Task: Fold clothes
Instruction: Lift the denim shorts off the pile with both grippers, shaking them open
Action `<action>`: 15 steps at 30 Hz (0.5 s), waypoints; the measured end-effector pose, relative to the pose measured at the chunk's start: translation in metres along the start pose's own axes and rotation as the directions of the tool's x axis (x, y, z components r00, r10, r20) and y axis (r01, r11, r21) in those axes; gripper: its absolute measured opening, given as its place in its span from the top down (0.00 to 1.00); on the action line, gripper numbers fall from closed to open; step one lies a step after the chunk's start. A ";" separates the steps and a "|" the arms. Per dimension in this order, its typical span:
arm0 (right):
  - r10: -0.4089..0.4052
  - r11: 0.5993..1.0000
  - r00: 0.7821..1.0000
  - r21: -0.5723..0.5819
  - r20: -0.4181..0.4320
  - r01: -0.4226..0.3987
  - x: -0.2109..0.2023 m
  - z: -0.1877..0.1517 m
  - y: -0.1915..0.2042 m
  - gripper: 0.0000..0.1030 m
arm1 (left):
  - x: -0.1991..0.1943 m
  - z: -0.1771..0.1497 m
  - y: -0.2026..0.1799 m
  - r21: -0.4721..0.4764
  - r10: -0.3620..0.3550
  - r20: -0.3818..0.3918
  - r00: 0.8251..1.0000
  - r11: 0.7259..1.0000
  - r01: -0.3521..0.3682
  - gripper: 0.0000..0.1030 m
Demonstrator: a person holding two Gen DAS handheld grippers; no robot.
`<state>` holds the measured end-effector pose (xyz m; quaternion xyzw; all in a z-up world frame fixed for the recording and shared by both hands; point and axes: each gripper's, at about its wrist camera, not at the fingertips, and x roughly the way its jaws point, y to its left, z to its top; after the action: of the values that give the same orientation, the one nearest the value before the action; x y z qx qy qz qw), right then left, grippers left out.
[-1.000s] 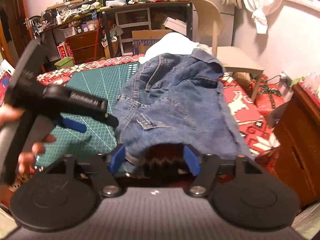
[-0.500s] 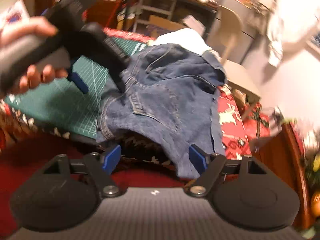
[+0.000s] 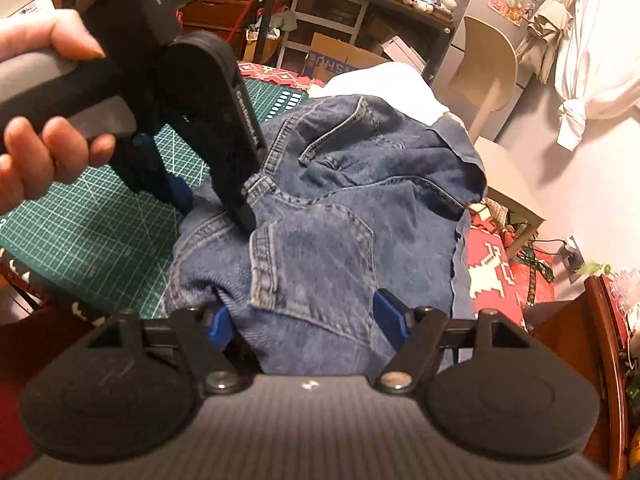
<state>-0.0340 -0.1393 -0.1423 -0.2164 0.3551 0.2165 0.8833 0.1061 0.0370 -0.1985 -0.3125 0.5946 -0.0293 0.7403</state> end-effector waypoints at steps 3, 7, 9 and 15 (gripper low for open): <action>0.042 0.999 0.999 0.033 -0.003 -0.042 0.002 0.006 -0.004 0.63 | -0.005 -0.002 0.005 -0.017 -0.010 0.001 1.000 1.000 0.010 0.75; 0.071 0.991 0.997 0.115 0.018 -0.072 -0.003 0.016 -0.015 0.75 | -0.019 -0.009 0.009 0.006 -0.017 0.031 0.999 1.000 0.017 0.77; 0.082 0.985 0.996 0.151 0.029 -0.086 -0.006 0.022 -0.021 0.76 | -0.027 -0.012 0.010 0.021 -0.020 0.051 0.999 1.000 0.019 0.78; 0.112 0.975 0.990 0.184 0.084 -0.126 -0.026 0.041 -0.032 0.79 | -0.058 -0.022 0.008 0.069 -0.040 0.116 0.992 0.997 0.033 0.80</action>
<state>-0.0118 -0.1491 -0.0890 -0.1021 0.3538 0.2421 0.8977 0.0671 0.0586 -0.1547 -0.2997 0.5431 -0.0443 0.7831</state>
